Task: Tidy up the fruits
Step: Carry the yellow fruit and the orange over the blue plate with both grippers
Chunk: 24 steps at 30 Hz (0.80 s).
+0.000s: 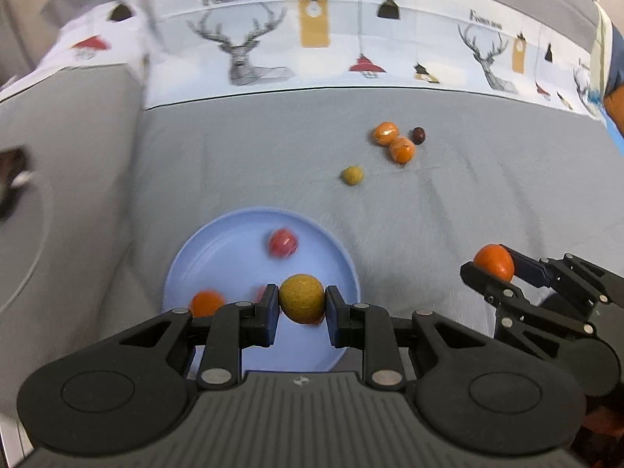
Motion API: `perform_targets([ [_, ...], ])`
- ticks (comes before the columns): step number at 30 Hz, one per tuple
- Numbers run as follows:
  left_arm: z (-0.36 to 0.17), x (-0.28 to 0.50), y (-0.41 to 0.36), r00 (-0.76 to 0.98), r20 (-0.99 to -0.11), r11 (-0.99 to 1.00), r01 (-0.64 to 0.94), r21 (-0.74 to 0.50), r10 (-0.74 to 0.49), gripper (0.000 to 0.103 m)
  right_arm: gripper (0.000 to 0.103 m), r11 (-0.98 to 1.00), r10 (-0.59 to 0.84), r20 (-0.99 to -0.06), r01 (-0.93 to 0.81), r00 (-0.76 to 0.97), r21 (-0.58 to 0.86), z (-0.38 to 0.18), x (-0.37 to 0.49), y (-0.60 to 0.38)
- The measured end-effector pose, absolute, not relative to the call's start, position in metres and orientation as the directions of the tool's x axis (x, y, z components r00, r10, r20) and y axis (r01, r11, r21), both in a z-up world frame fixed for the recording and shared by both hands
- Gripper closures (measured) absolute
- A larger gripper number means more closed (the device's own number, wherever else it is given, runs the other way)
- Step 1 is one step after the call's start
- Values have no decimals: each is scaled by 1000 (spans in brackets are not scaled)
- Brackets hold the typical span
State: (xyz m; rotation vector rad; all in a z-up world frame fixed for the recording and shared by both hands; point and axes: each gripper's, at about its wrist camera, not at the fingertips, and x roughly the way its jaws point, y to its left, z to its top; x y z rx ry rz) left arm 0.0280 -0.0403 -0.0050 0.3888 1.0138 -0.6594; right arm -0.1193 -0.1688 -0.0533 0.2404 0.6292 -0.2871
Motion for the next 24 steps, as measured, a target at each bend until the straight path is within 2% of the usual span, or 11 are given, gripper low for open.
perform_targets([
  [4, 8, 9, -1, 386, -862, 774, 633, -12, -329, 76, 66, 952, -108, -589, 253, 801, 170, -29, -129, -132],
  [8, 15, -6, 31, 414, -848, 803, 596, -22, -331, 76, 66, 972, -70, -575, 185, 815, 143, -14, -140, -100],
  [15, 21, -26, 68, 457, -823, 832, 553, -34, -338, 76, 66, 987, -63, -564, 134, 823, 86, 1, -160, -70],
  [24, 29, -39, 76, 473, -801, 830, 555, -52, -366, 76, 66, 989, -77, -549, 135, 832, 65, 9, -169, -67],
])
